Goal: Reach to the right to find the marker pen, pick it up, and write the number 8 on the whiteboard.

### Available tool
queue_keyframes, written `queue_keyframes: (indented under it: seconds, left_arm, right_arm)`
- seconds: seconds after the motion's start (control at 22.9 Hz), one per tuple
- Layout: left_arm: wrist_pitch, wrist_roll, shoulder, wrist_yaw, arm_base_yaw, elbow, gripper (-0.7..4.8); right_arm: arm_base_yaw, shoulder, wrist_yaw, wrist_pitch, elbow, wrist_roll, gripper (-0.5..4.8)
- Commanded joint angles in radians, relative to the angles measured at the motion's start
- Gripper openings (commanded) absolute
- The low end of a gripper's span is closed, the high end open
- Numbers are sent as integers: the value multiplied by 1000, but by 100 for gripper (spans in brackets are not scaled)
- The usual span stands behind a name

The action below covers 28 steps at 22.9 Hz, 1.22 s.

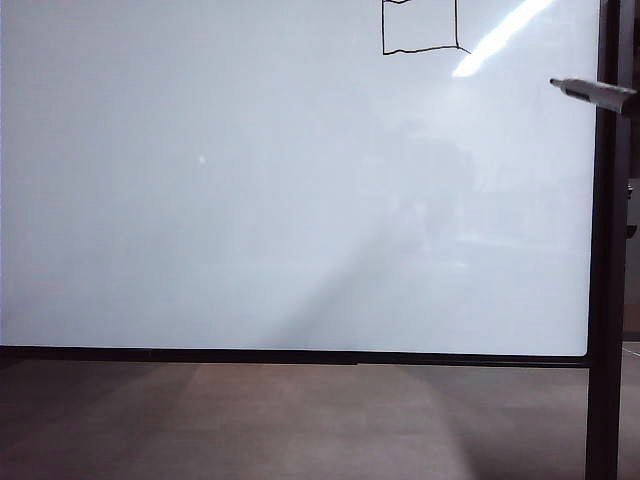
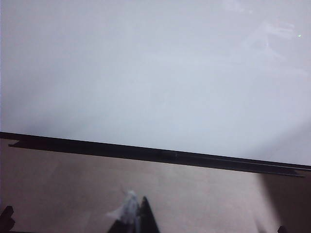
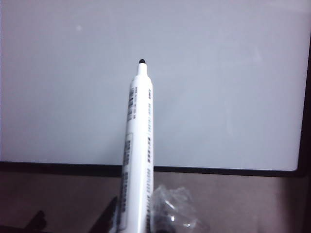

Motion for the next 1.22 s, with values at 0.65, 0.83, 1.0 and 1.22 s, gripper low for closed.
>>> queue_keyframes:
  seconds: [0.65,0.83,1.0,1.22]
  left_arm:
    - [19,-2,1,1,3,1,-5]
    - [18,-2,1,2,3,1,-5]
    - [16,-2,2,1,3,1,-5]
    - [16,-2,1,1,3,1,-5]
  right_arm:
    - [-253,-367,-131,-245,-10,-29,-5]
    - [-306,-397,-131,-264,-33,-29,-5]
    - [-307,-397,-125,-267,-37,-60,-5]
    - [-332,-397,-137,-267,-37,-63,-5]
